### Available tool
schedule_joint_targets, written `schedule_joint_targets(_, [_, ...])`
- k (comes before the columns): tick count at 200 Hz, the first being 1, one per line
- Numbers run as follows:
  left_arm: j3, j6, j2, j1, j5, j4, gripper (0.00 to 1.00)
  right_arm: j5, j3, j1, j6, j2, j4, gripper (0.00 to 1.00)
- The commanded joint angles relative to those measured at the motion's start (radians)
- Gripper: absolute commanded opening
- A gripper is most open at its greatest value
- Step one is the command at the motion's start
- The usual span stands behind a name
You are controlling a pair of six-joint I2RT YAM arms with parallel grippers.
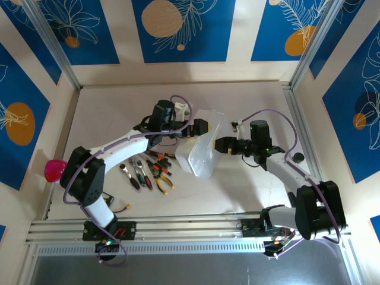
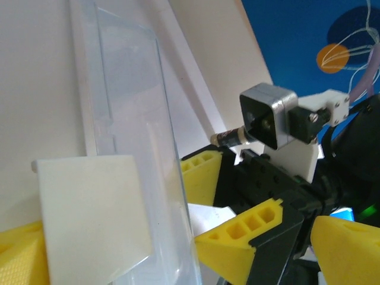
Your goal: Pack the tool kit
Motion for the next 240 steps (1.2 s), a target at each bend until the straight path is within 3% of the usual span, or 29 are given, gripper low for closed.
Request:
schedule_joint_targets(1, [-0.026,0.085,0.046,-0.027,0.071,-0.241,1.0,0.051,0.043,-0.007,-0.013,0.007,-0.086,0.67])
schedule_joint_targets(139, [-0.116,0.178,0.065,0.125,0.054,-0.16,1.0,0.092,0.377,0.041,-0.057,0.185,-0.261,0.79])
schedule_joint_targets(219, [-0.055,0.102,0.126,0.127,0.049,-0.004,1.0,0.283,0.445,0.024,-0.073,0.17,-0.46,0.8])
schedule_joint_targets(240, [-0.047,0.075,0.121,0.124,0.053,0.022,1.0,0.369,0.45,0.032,-0.069,0.161,-0.542,0.85])
